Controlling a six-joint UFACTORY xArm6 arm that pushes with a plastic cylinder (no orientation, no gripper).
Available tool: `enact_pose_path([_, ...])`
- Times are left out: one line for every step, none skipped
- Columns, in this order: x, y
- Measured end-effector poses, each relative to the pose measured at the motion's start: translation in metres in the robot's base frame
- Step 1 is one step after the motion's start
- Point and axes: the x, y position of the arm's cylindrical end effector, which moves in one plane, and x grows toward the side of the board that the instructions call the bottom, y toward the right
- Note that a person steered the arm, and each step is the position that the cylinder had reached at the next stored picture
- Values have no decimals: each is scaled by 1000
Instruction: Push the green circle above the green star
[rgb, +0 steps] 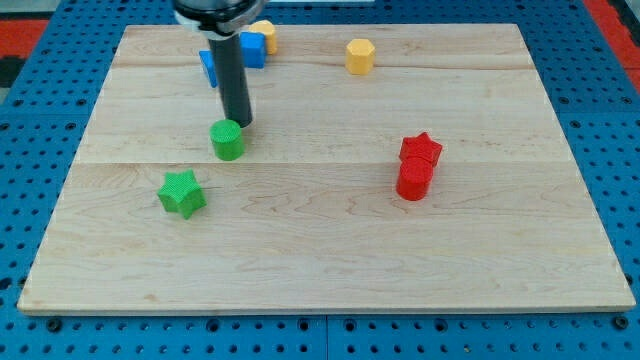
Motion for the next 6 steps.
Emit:
enact_pose_path([1,40])
enact_pose_path([26,44])
enact_pose_path([43,28])
enact_pose_path([35,-13])
enact_pose_path([18,-21])
enact_pose_path([15,26])
